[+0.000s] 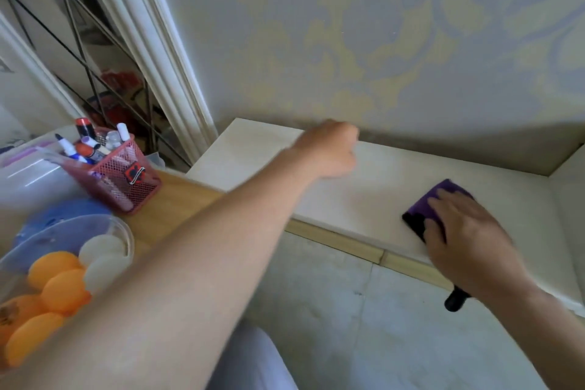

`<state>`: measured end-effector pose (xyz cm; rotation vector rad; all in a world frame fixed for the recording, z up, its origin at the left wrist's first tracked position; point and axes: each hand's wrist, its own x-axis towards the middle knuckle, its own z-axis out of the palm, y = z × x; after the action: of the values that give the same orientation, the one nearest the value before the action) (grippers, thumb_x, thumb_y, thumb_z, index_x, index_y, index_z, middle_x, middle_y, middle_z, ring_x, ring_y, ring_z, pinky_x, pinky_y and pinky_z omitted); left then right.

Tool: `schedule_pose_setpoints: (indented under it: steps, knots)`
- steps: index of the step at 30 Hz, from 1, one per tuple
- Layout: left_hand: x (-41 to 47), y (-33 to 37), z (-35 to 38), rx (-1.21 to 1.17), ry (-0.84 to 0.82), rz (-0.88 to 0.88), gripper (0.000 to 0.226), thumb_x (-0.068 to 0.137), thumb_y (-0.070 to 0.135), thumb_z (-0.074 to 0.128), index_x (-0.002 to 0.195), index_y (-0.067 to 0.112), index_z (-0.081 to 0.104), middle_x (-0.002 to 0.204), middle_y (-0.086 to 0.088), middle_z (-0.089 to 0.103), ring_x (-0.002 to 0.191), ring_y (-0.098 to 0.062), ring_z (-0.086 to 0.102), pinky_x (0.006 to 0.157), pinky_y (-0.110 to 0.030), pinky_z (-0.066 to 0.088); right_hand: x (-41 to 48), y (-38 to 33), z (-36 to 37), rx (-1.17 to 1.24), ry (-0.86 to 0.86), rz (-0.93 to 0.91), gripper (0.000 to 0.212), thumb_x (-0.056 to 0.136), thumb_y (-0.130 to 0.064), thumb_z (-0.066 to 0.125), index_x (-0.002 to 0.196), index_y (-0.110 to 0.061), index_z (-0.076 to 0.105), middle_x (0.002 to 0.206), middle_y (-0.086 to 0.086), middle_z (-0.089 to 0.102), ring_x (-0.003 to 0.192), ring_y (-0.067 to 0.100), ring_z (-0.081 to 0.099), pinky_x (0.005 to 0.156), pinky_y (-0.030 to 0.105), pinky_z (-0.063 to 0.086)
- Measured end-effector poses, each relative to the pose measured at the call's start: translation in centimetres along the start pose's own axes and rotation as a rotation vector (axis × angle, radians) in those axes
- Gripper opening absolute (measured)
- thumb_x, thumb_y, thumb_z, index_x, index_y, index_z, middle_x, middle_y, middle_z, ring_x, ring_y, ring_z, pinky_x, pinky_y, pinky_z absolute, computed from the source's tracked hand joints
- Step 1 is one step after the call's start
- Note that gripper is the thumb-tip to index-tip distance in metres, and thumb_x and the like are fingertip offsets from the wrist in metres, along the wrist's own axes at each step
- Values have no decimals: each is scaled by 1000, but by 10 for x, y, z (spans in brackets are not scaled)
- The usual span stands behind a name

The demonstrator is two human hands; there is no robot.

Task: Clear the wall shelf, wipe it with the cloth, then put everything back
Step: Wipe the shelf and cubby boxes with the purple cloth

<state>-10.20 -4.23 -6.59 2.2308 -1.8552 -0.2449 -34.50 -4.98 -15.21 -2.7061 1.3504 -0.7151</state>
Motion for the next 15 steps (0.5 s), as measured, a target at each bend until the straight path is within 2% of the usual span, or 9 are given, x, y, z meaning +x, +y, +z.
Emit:
schedule_pose_setpoints:
  steps: [2, 4, 7, 10, 12, 14, 15]
  knots:
    - [-5, -46, -18, 146, 46, -127, 15, 84, 9, 48, 94, 15, 58, 110, -17, 64, 104, -37, 60, 75, -34, 44, 10, -19, 14, 6, -38, -124, 39, 87, -23, 46, 101, 1, 73, 105, 18, 73, 100, 37, 70, 93, 48, 53]
    - [-15, -88, -28, 234, 66, -287, 18, 87, 10, 47, 101, 15, 57, 118, -17, 60, 109, -38, 58, 80, -36, 45, 22, -47, 29, 47, -139, -270, 49, 88, -31, 41, 113, -2, 72, 118, 15, 72, 113, 34, 67, 103, 49, 49]
    - [-30, -134, -32, 303, 49, -502, 27, 95, 15, 45, 120, 10, 53, 126, -15, 54, 114, -37, 55, 86, -40, 49, 35, -98, 52, 108, -276, -520, 45, 89, -32, 48, 121, -10, 70, 127, 7, 69, 122, 28, 62, 109, 44, 46]
    - [-36, -155, -20, 236, 25, -706, 51, 101, 27, 42, 148, 10, 34, 146, -17, 39, 130, -38, 45, 100, -48, 44, 62, -142, 71, 101, -344, -647, 48, 87, -32, 53, 128, -11, 67, 132, 5, 66, 126, 25, 59, 111, 39, 41]
    - [-36, -161, -13, 90, 24, -831, 58, 102, 31, 35, 154, 9, 24, 155, -18, 34, 136, -38, 41, 106, -48, 40, 86, -160, 79, 104, -407, -644, 60, 92, -40, 35, 140, -12, 56, 145, 5, 56, 137, 26, 48, 118, 39, 31]
    - [-37, -163, -10, 4, 2, -873, 53, 104, 27, 30, 152, 4, 31, 152, -19, 40, 134, -37, 44, 105, -45, 39, 113, -170, 81, 120, -469, -606, 83, 84, -53, 9, 145, -15, 50, 151, 1, 49, 142, 23, 40, 121, 37, 25]
    - [-37, -162, -10, -12, -1, -873, 50, 105, 25, 28, 149, 3, 36, 150, -19, 43, 132, -37, 46, 103, -44, 40, 124, -173, 81, 136, -486, -572, 86, 82, -56, 6, 146, -17, 49, 153, 0, 47, 142, 21, 39, 121, 35, 24]
